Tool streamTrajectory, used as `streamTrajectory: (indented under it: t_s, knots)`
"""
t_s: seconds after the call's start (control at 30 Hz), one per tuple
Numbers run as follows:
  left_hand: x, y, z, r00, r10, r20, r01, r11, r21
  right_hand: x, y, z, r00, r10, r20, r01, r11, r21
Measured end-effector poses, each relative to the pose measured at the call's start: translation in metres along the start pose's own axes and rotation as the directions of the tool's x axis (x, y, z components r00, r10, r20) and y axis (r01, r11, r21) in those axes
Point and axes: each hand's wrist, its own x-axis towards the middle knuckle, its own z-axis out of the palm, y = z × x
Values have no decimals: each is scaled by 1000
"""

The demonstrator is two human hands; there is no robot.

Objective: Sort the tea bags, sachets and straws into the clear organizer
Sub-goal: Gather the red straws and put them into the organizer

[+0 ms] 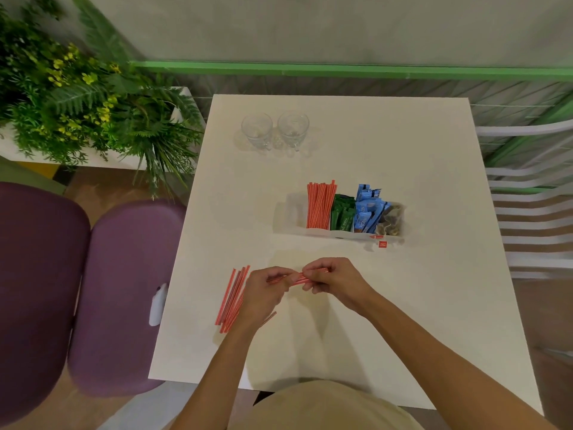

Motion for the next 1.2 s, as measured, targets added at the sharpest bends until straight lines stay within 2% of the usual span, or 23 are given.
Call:
streamTrajectory:
  t_s: [0.13,0.3,0.4,0.53,0.7,0.77,0.83,0.9,1.0,1.2]
  knots:
    - [9,0,-6,1000,16,-13,-17,996,-90,8,-23,-4,999,41,28,-39,998,-56]
    - [24,3,-8,997,43,-64,-53,984,-169,31,-75,-7,997,28,74,-2,944,-331]
    - [32,3,-14,995,12,-103,-32,980,-198,50,-122,-11,996,-19,83,59,855,-515]
    - [38,-9,-33,985,-44,-169,6,976,-217,76,-180,-15,993,-103,58,113,676,-728]
    - [34,-38,-62,948,61,-311,-30,994,104,111,-206,-4,988,-129,85,128,379,-916]
    - [34,-54,-73,931,99,-352,-7,967,256,123,-198,5,990,-89,113,134,284,-949]
    - [33,-66,-81,926,123,-358,54,893,446,132,-188,11,990,-43,138,144,198,-970]
    - [31,-71,-84,929,111,-354,118,817,565,139,-179,14,990,-3,143,142,139,-980]
    - [28,-74,-83,939,65,-337,176,752,636,144,-170,17,986,39,162,160,52,-986]
    - [28,-77,-72,957,63,-284,189,608,771,146,-164,16,985,18,170,171,-13,-985]
